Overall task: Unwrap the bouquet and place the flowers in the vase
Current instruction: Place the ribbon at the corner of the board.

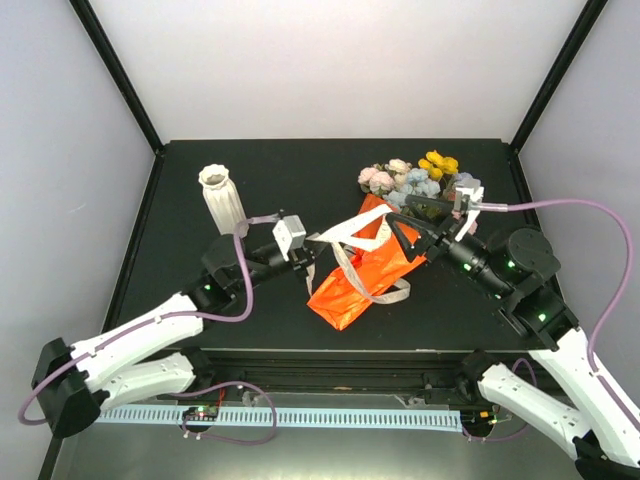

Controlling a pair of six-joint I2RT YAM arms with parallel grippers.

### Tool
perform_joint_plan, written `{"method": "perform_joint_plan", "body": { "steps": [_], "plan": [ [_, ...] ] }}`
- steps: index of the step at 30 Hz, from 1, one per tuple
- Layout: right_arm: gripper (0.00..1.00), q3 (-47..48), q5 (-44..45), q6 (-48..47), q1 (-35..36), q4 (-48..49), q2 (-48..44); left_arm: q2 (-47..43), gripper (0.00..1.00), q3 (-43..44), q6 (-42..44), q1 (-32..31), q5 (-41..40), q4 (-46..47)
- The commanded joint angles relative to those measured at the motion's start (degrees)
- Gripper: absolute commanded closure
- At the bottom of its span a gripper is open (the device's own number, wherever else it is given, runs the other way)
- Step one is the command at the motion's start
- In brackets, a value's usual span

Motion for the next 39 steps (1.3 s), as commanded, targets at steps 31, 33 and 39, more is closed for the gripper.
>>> {"method": "perform_joint_plan", "body": {
  "steps": [31,33,39],
  "plan": [
    [0.25,-3.74,25.08,7.41,0.22,-18.60,-0.30,-1.58,0.98,59.59,59.17,2.88,-60.20,-24.43],
    [0.25,-3.98,24.49,7.14,0.19,-18.59,-0.24,-0.90,0.98,60.78,63.41,3.49,-60.23,-22.65],
    [0.25,-4.87,22.77,5.91,0.23,-18.54,-0.37,0.17,0.98,58.10,60.76,11.35,-55.97,-21.29]
  ]
}}
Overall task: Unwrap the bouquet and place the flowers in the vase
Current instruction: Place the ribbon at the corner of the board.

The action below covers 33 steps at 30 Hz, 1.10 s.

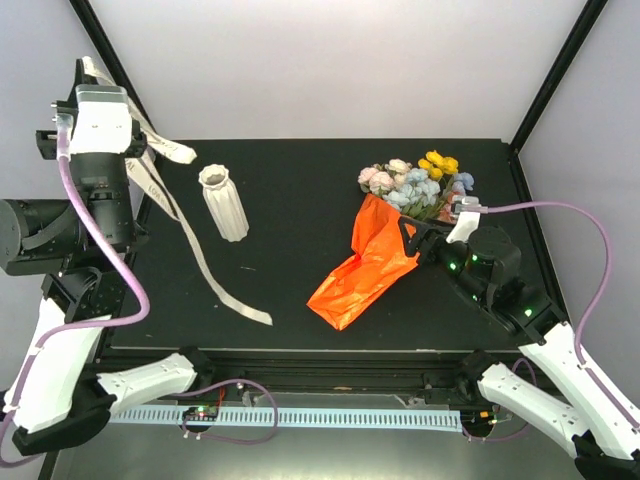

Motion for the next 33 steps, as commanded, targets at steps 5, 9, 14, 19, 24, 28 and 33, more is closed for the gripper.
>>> {"method": "perform_joint_plan", "body": {
  "steps": [5,9,14,19,24,28,33],
  "plan": [
    [0.25,-1.21,-3.45,-2.12,0.21,-0.96,-0.61,3.21,0.99,-3.26,-7.83,12.54,-0.51,5.14],
    [0.25,-1.07,-4.67,-2.76,0.19,-1.47,-0.72,4.38,0.98,-5.23,-20.41,21.33,-1.63,0.19],
    [0.26,-1.29,-5.81,-0.97,0.24,-1.71,-0.83,-0.47,0.99,-17.92,-46.10,31.17,-2.99,-9.60],
    [0.26,-2.14,-7.90,0.57,0.17,-3.35,-0.68,-5.58,0.99,-32.79,-65.53,37.70,-3.31,-16.34],
    [0.27,-3.42,-7.52,2.22,0.18,-4.28,-0.63,-6.16,0.99,-37.01,-78.40,40.56,-4.84,-22.30],
    [0.27,-2.47,-8.31,1.62,0.22,-4.61,-0.26,-5.55,0.98,-38.07,-92.30,43.85,-2.89,-31.48],
    [0.27,-1.09,-5.71,1.09,0.23,-6.51,1.01,-0.82,0.98,-39.62,-104.49,49.77,5.49,-39.35]
  ]
}}
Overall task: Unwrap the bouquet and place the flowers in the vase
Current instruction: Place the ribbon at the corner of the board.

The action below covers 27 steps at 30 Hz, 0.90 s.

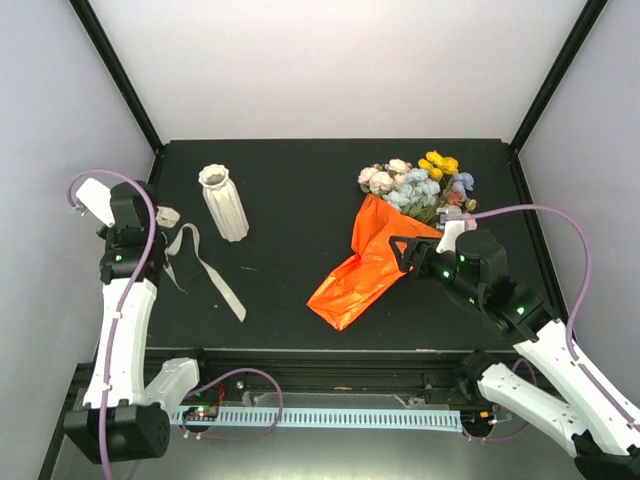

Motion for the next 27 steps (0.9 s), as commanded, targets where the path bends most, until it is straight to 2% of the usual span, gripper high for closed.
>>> {"method": "perform_joint_plan", "body": {
  "steps": [1,8,9,12,15,19,21,24,27],
  "plan": [
    [0.27,2.21,2.19,-0.08,0.25,-2.38,1.47,4.35,0.98,-1.77,-15.80,3.57,7.02,-9.76],
    [0.27,2.99,5.58,4.15,0.24,-7.77,5.37,8.50,0.95,-1.71,-22.20,5.42,10.54,-19.24],
    [0.27,2.67,5.81,4.95,0.21,-8.48,5.69,8.15,0.86,-2.24,-22.90,5.45,10.93,-19.24],
    [0.26,1.98,7.57,7.94,0.18,-10.18,6.70,7.72,0.45,-1.41,-24.61,5.45,12.56,-20.74],
    [0.26,2.03,9.66,9.81,0.24,-11.84,7.72,7.54,0.26,0.20,-25.67,5.44,13.20,-22.99],
    [0.26,1.45,10.98,11.76,0.24,-12.76,9.05,5.59,0.18,-0.18,-27.39,5.47,15.76,-23.91],
    [0.26,1.40,10.74,12.07,0.17,-12.68,9.89,4.41,0.17,-0.50,-31.41,5.67,17.15,-25.36],
    [0.26,2.39,11.54,13.13,0.22,-13.99,11.60,3.49,0.16,-0.06,-32.50,5.85,20.09,-26.55],
    [0.26,4.21,12.92,14.61,0.17,-15.80,13.28,6.45,0.13,4.98,-35.65,5.86,21.91,-36.34]
  ]
}}
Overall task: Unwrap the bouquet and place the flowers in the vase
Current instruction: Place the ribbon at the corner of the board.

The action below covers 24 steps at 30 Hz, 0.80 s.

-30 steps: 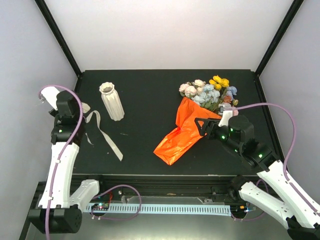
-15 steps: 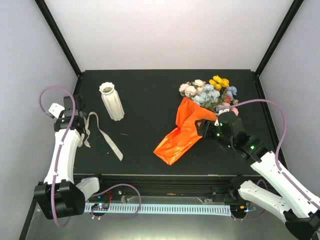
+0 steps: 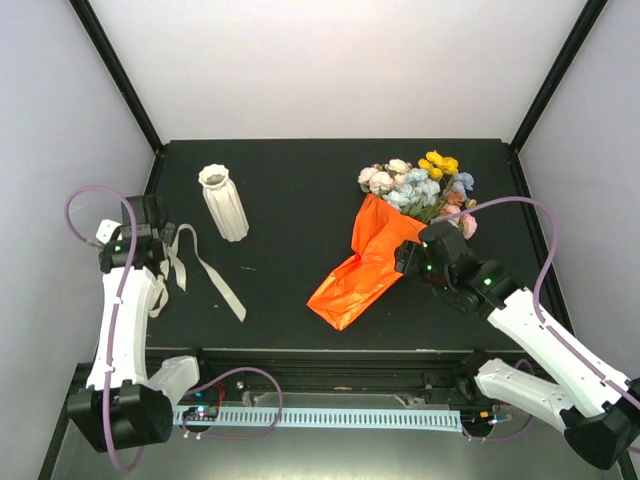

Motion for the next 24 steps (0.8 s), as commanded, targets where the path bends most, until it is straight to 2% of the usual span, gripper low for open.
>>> {"method": "perform_joint_plan", "body": {
  "steps": [1,4,8,11,18,20,24],
  "plan": [
    [0.26,3.00,3.75,3.23,0.19,-3.53,2.09,3.31,0.12,7.87,-6.45,0.48,3.99,-14.22],
    [0.26,4.36,3.36,4.06,0.20,-4.34,3.53,6.87,0.07,12.66,-7.06,0.99,3.69,-23.57],
    [0.26,5.05,1.99,4.89,0.22,-4.66,4.80,12.16,0.01,16.60,-0.29,1.90,5.07,-27.63],
    [0.26,4.44,1.97,5.94,0.19,-4.49,4.97,15.09,0.01,17.31,3.50,1.98,8.53,-29.03],
    [0.26,0.80,2.11,6.18,0.24,-1.48,4.28,20.99,0.03,15.97,5.68,1.93,11.50,-36.28],
    [0.26,0.28,2.10,5.43,0.22,-0.67,4.28,20.03,0.01,15.39,9.42,1.97,12.41,-32.13],
    [0.26,-0.09,1.91,3.69,0.16,0.74,4.76,9.56,0.01,10.26,18.09,2.21,19.60,-17.94]
  ]
}}
